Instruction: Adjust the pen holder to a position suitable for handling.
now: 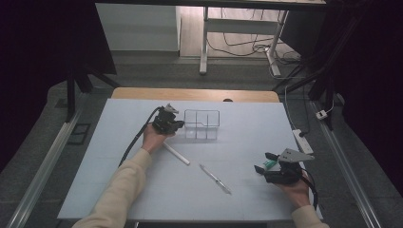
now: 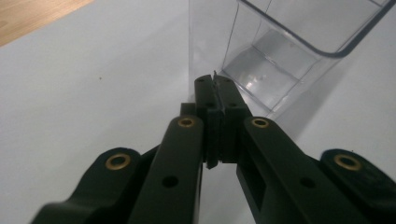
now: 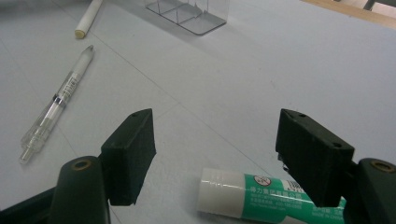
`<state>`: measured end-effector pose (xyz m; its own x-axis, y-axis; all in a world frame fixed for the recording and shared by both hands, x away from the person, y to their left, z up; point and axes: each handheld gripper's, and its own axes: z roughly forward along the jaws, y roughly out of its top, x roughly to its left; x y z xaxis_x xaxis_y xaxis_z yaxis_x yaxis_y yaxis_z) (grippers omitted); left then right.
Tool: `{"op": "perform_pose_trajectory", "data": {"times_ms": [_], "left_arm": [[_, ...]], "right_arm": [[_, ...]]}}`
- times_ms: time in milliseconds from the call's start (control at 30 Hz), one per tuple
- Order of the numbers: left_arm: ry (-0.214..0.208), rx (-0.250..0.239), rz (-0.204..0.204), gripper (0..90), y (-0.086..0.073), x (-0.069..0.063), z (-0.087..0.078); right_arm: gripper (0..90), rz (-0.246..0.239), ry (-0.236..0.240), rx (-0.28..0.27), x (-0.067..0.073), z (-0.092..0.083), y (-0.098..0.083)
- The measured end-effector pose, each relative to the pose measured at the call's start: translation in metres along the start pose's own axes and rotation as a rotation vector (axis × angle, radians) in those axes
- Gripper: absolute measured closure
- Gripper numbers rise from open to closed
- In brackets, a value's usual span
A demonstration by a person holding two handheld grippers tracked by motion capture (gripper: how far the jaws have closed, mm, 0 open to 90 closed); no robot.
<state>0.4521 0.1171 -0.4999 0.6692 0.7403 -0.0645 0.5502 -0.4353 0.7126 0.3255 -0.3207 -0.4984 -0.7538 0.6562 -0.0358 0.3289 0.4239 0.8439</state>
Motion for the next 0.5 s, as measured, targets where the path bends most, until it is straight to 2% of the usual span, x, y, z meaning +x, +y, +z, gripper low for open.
{"op": "perform_pose_trajectory", "data": {"times_ms": [267, 500], "left_arm": [[0.013, -0.001, 0.008, 88.9, 0.002, -0.005, 0.005], [0.004, -0.055, 0.013, 89.0, -0.002, -0.006, -0.015]], "right_arm": [[28.3, -0.003, -0.007, 0.004, 0.000, -0.001, 0.000], [28.2, 0.000, -0.005, -0.001, 0.000, -0.001, 0.000]]}}
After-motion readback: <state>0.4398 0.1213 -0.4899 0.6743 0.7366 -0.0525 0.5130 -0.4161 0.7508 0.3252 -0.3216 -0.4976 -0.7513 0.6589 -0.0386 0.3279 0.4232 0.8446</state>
